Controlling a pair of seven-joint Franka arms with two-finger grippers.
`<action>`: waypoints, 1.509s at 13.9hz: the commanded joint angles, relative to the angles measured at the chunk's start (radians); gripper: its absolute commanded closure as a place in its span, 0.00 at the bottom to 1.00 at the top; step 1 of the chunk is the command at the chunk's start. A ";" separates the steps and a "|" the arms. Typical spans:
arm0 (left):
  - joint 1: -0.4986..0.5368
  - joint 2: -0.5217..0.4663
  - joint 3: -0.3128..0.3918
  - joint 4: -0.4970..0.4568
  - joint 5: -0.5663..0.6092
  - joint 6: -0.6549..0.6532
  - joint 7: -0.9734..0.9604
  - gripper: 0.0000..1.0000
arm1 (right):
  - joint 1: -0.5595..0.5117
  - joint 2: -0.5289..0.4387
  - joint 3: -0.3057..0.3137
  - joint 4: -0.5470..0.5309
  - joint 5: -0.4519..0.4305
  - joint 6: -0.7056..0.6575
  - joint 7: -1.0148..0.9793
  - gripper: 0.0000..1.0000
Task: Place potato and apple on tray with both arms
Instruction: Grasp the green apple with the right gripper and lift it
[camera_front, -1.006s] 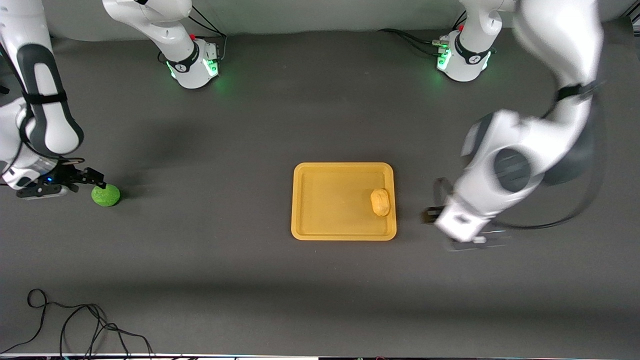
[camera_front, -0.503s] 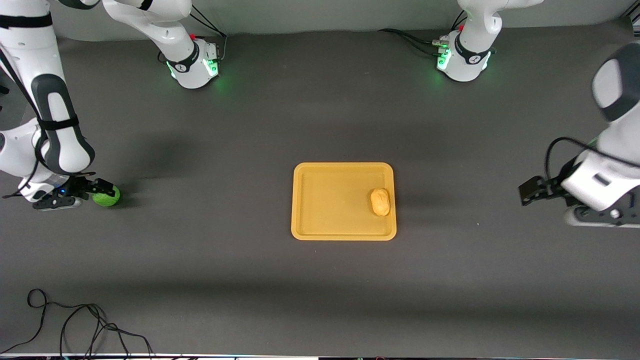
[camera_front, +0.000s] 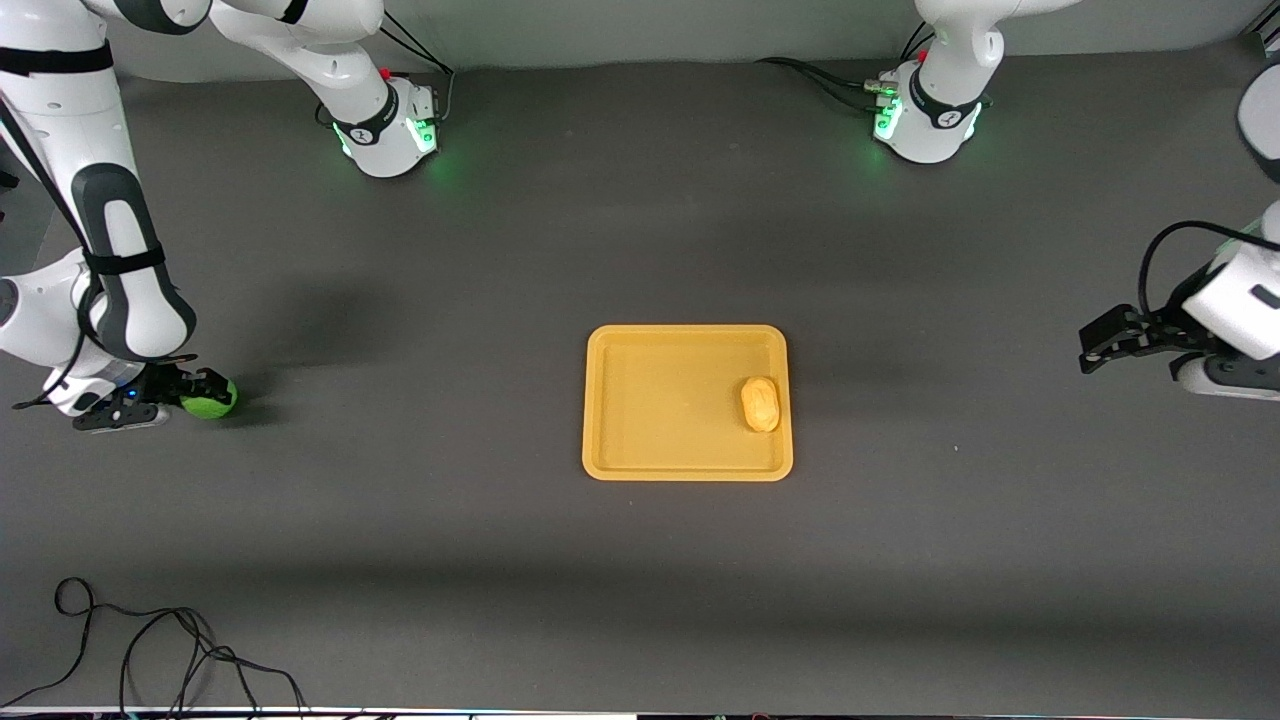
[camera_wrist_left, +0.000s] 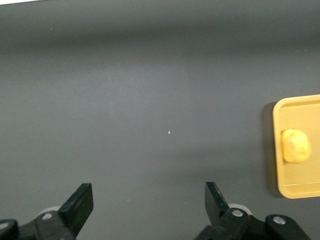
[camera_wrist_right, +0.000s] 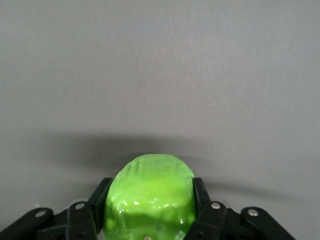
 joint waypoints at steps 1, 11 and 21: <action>0.024 -0.019 -0.005 -0.035 0.020 0.020 0.019 0.00 | 0.030 -0.125 -0.021 0.062 -0.054 -0.155 -0.015 0.59; 0.064 -0.047 0.026 -0.012 0.017 -0.014 0.020 0.00 | 0.284 -0.190 -0.024 0.664 -0.350 -0.830 0.463 0.59; 0.023 -0.054 0.068 -0.009 -0.003 -0.024 0.023 0.00 | 0.908 0.057 -0.019 0.944 -0.228 -0.860 1.477 0.59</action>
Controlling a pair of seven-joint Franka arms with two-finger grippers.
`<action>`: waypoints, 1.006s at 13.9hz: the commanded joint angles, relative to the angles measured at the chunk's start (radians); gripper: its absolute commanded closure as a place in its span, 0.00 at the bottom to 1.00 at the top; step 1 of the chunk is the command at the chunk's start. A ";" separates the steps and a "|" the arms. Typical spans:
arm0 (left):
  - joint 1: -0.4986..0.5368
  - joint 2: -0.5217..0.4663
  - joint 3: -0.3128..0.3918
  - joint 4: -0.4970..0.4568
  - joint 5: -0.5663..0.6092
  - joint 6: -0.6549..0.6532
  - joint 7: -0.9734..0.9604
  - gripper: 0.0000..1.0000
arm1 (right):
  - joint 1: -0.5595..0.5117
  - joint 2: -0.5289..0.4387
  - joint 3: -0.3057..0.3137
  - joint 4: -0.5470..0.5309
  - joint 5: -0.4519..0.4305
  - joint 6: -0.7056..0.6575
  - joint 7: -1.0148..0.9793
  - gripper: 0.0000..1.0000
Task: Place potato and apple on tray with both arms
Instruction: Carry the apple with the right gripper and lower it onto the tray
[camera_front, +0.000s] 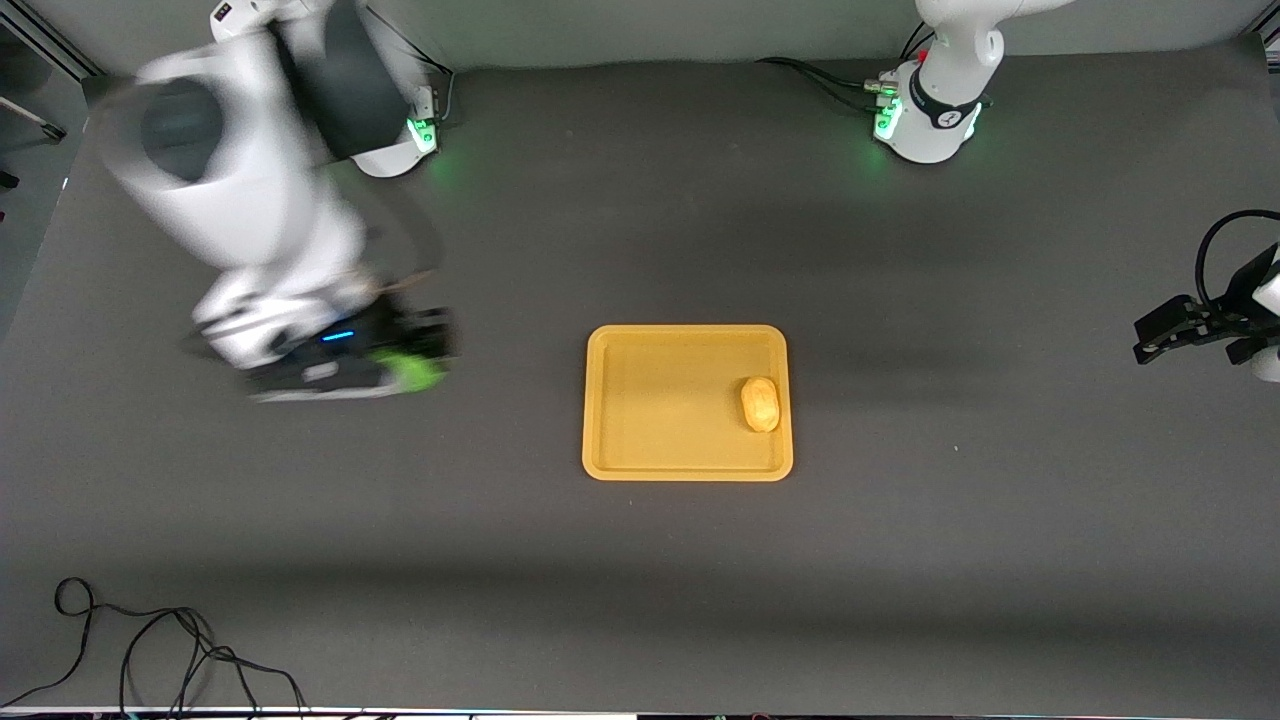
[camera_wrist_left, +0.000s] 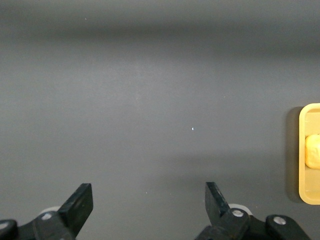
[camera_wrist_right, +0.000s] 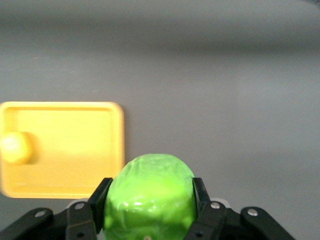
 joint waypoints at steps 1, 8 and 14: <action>-0.036 -0.023 0.039 0.017 -0.024 -0.017 0.006 0.00 | 0.091 0.187 -0.020 0.197 0.098 -0.024 0.204 0.59; -0.080 -0.008 0.042 0.024 -0.012 -0.043 -0.004 0.00 | 0.136 0.475 0.080 0.308 0.123 0.175 0.369 0.59; -0.063 -0.008 0.045 0.022 -0.004 -0.073 -0.009 0.00 | 0.132 0.662 0.080 0.308 0.123 0.402 0.369 0.59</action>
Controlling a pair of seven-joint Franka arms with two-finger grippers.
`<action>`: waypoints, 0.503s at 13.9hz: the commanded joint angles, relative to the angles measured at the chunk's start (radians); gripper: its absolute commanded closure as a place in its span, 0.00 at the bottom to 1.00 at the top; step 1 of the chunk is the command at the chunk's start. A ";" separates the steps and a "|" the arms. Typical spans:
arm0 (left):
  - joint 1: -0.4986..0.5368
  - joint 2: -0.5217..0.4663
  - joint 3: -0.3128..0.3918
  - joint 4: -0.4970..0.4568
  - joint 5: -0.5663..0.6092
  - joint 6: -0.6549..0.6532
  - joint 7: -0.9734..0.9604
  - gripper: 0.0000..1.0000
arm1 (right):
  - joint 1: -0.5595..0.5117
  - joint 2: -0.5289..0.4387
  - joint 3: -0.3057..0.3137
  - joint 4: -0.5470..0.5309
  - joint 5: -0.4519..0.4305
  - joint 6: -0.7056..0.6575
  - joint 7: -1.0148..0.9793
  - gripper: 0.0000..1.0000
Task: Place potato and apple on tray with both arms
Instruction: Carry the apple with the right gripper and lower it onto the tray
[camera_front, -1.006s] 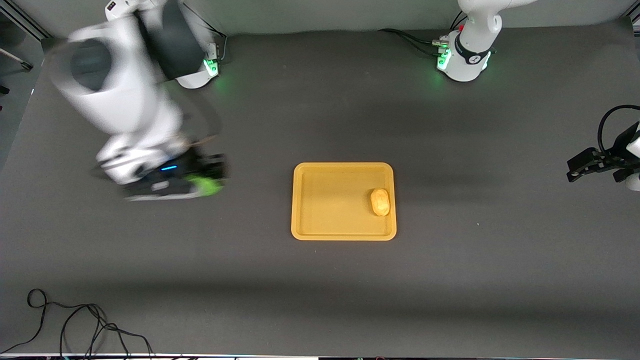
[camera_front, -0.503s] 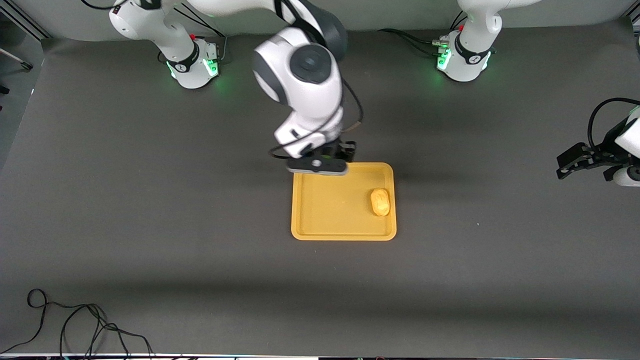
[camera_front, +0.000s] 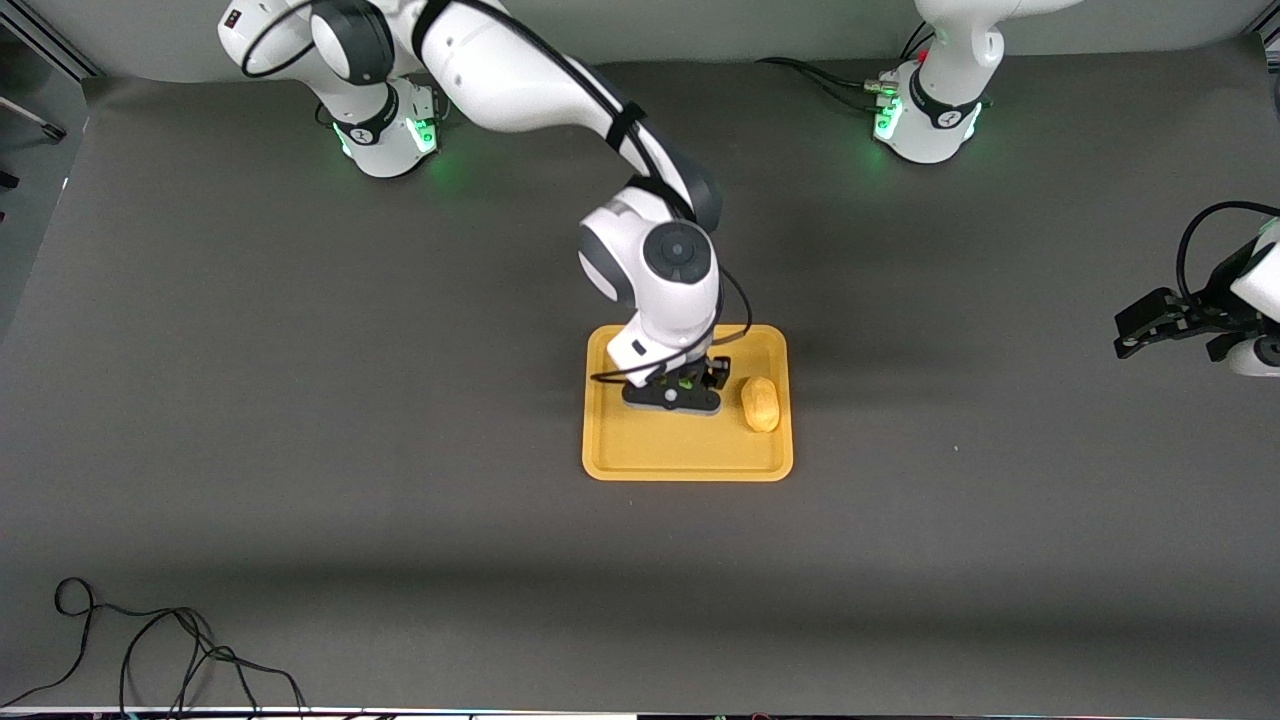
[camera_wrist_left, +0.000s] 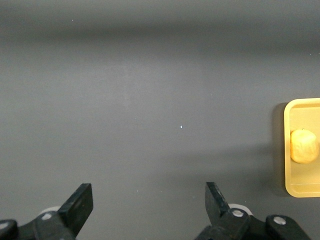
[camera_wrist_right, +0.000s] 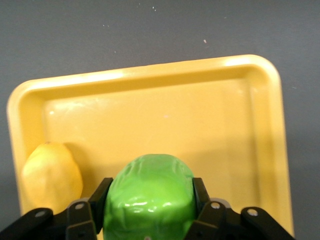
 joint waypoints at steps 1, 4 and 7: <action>0.016 -0.003 0.007 0.009 0.020 -0.057 0.007 0.00 | -0.009 0.084 0.000 0.058 0.016 0.065 0.020 0.59; 0.007 -0.011 -0.002 0.015 0.020 -0.079 -0.007 0.00 | -0.012 0.124 0.000 0.056 0.017 0.111 0.021 0.54; -0.028 0.015 -0.008 0.050 0.032 -0.074 -0.004 0.00 | -0.012 0.115 0.000 0.055 0.020 0.108 0.021 0.00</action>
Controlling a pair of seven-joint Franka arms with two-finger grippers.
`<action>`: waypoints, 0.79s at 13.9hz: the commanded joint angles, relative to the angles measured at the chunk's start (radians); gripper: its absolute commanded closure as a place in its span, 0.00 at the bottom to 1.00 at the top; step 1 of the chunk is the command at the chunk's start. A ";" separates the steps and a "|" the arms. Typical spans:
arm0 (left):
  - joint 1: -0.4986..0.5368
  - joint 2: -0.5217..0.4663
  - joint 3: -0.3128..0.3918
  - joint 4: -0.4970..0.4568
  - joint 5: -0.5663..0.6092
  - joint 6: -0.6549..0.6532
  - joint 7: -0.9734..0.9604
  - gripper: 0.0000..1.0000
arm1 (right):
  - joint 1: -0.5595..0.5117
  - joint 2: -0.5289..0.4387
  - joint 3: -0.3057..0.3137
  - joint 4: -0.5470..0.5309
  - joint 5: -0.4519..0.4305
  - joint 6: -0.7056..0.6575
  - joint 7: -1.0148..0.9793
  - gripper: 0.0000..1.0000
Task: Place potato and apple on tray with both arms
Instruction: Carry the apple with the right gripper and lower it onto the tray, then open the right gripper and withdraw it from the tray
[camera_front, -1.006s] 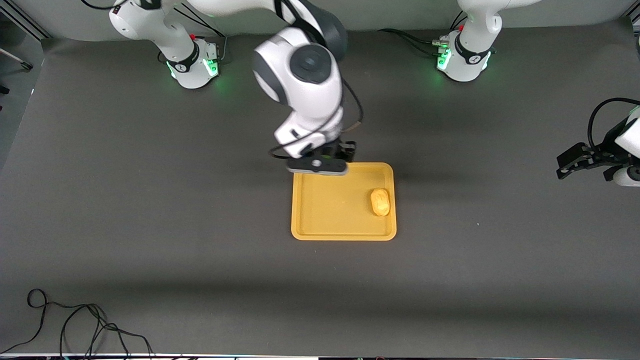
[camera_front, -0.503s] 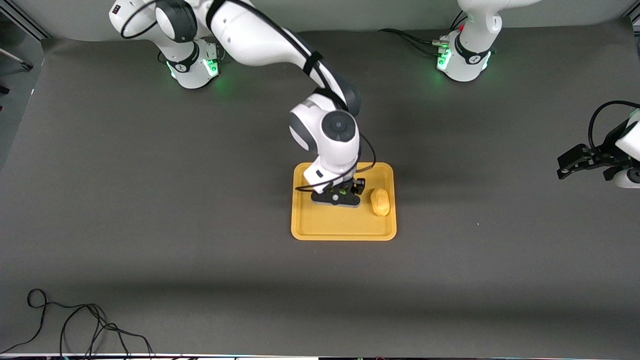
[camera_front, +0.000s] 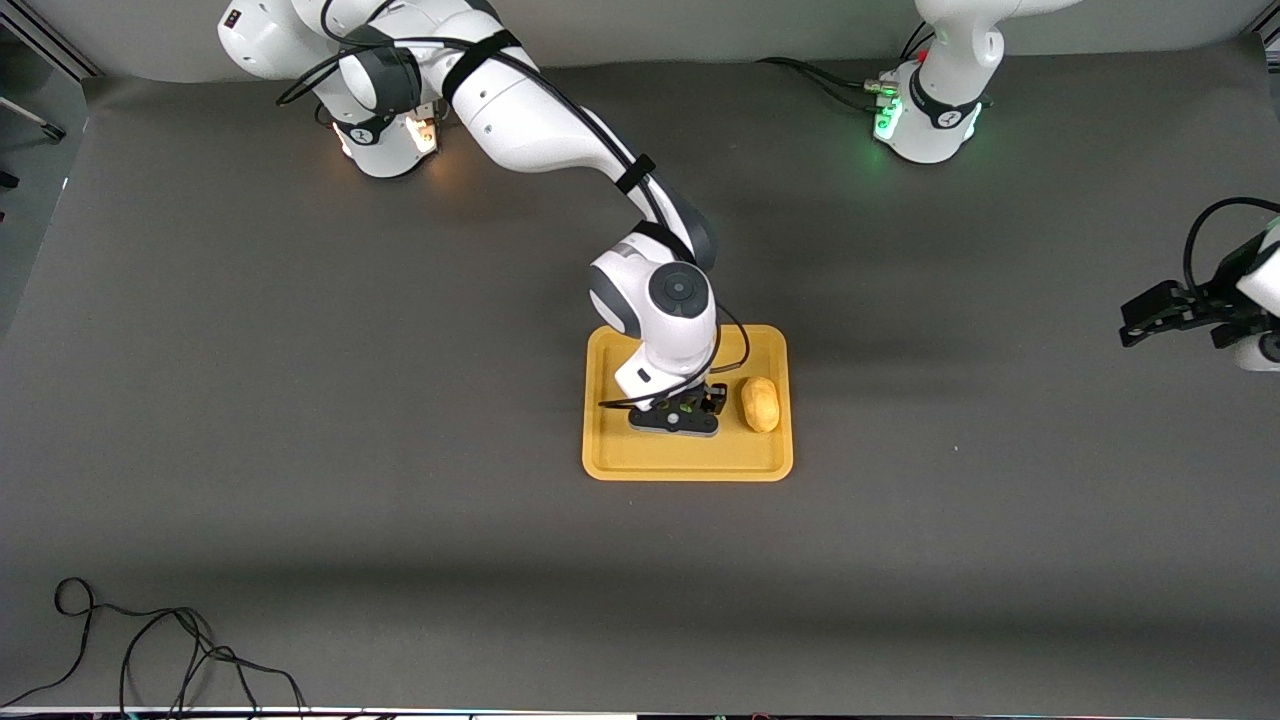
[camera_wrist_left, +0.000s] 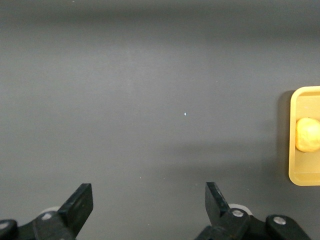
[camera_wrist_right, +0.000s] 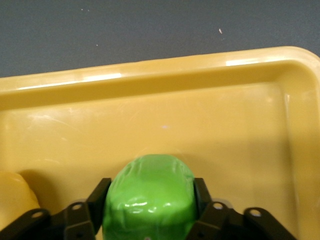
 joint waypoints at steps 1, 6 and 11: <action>-0.037 0.025 -0.011 0.082 0.026 -0.029 -0.006 0.00 | -0.007 -0.008 0.000 0.048 0.019 -0.030 0.022 0.00; -0.051 0.060 -0.018 0.119 0.019 -0.034 -0.042 0.00 | -0.018 -0.246 -0.013 0.056 0.019 -0.344 0.022 0.00; -0.066 0.060 -0.017 0.137 0.029 -0.037 -0.042 0.00 | -0.117 -0.516 -0.020 0.031 -0.007 -0.634 -0.088 0.00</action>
